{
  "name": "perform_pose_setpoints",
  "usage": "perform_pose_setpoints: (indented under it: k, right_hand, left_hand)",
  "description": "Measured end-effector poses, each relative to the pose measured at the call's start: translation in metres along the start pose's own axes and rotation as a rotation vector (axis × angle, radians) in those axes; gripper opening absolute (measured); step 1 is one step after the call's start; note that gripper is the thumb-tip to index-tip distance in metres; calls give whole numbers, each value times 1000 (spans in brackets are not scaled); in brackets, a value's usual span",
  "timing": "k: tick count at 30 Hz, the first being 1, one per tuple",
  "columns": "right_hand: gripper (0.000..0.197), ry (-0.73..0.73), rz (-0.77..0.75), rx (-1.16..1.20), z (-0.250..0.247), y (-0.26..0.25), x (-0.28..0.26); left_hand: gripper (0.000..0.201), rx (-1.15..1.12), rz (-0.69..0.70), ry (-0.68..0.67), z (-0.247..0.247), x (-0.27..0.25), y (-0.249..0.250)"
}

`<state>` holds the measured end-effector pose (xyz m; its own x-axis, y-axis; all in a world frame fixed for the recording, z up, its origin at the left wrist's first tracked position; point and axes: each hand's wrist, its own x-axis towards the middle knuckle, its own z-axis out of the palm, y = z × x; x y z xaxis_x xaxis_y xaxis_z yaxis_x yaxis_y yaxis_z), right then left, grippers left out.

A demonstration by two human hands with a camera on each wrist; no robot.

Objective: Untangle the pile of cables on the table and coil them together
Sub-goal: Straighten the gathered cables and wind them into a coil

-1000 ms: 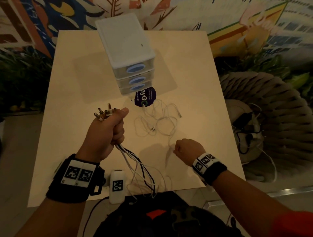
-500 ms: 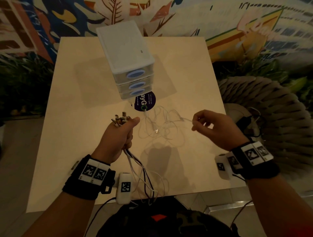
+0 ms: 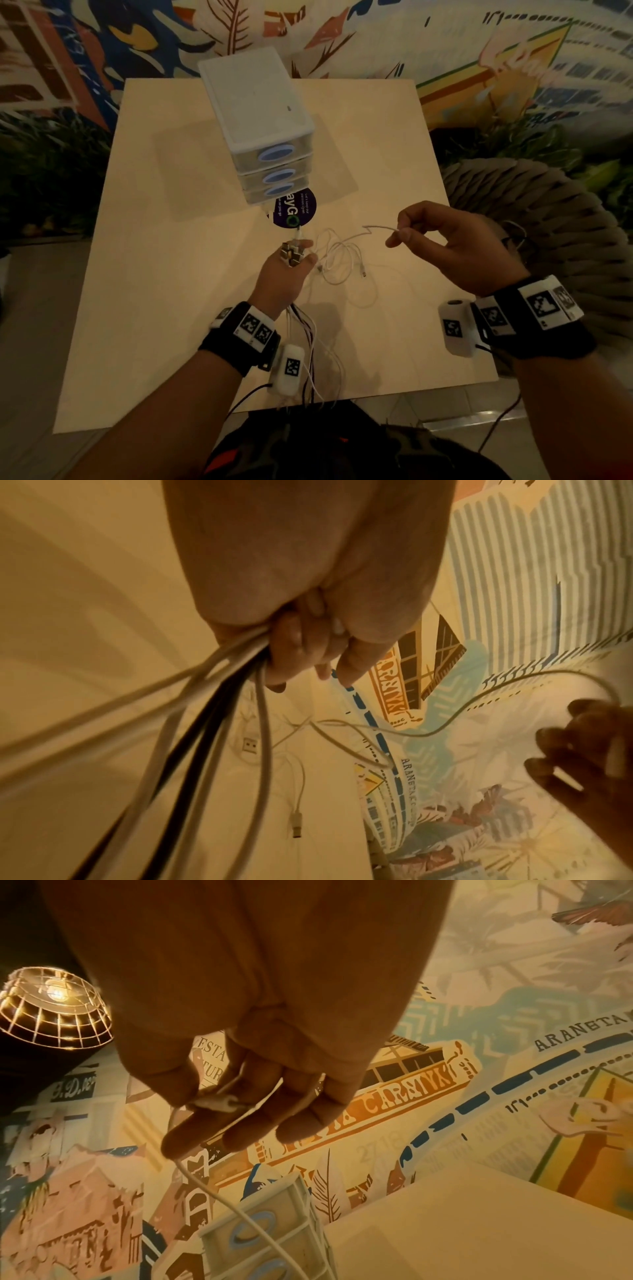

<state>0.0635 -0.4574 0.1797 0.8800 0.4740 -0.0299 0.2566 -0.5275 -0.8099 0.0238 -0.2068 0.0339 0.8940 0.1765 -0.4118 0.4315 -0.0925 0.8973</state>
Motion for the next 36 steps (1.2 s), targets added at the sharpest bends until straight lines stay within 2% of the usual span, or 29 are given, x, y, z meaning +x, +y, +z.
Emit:
perform_pose_setpoints:
  k: [2, 5, 6, 8, 10, 12, 15, 17, 20, 23, 26, 27, 29, 31, 32, 34, 36]
  right_hand:
    - [1, 0, -5, 21, 1, 2, -1]
    - [2, -27, -22, 51, 3, 5, -4]
    - [2, -46, -30, 72, 4, 4, -5]
    - [4, -87, -53, 124, 7, 0, -8]
    - [5, -99, -80, 159, 8, -3, -9]
    - [8, -49, -70, 202, 7, -2, -6]
    - [9, 108, 14, 195, 4, 18, 2]
    - [3, 199, 125, 86, 4, 42, 9]
    - [3, 250, 304, -90, 9, 81, 11]
    - [7, 200, 431, -140, 19, 115, 6]
    - [12, 83, 468, -227, 36, 134, 1]
    - [12, 72, 463, -260, 42, 135, 1]
    - [13, 143, 389, -315, 51, 125, 3]
    - [12, 233, 211, -325, 57, 95, 6]
    - [11, 218, 116, -318, 63, 74, 7]
    - [15, 85, 12, -352, 82, 39, 12]
    - [23, -41, 59, -443, 106, 27, 19]
  left_hand:
    - [35, 72, -4, -44, 6, 5, -3]
    - [72, 121, 5, -155, 16, 14, -5]
    - [78, 166, 27, -192, 21, 17, -5]
    - [72, 310, 93, -239, 31, 19, -5]
    - [45, 414, 125, -227, 36, 19, -4]
    - [18, 450, 130, -181, 39, 22, -9]
    - [22, 457, 100, -155, 35, 26, -13]
    - [22, 417, 66, -202, 30, 25, -8]
    - [24, 430, 55, -233, 25, 22, -3]
    - [34, 383, 43, -192, 19, 22, -5]
    - [35, 296, 33, -149, 13, 15, -3]
    - [36, 276, 33, -132, 13, 14, -2]
    - [38, 240, 20, -92, 15, 13, -3]
    - [41, 198, -15, -60, 17, 14, -3]
    - [42, 176, -32, -52, 18, 15, -3]
    - [47, 112, -48, -55, 20, 16, -2]
    - [44, 46, -65, -74, 23, 15, 0]
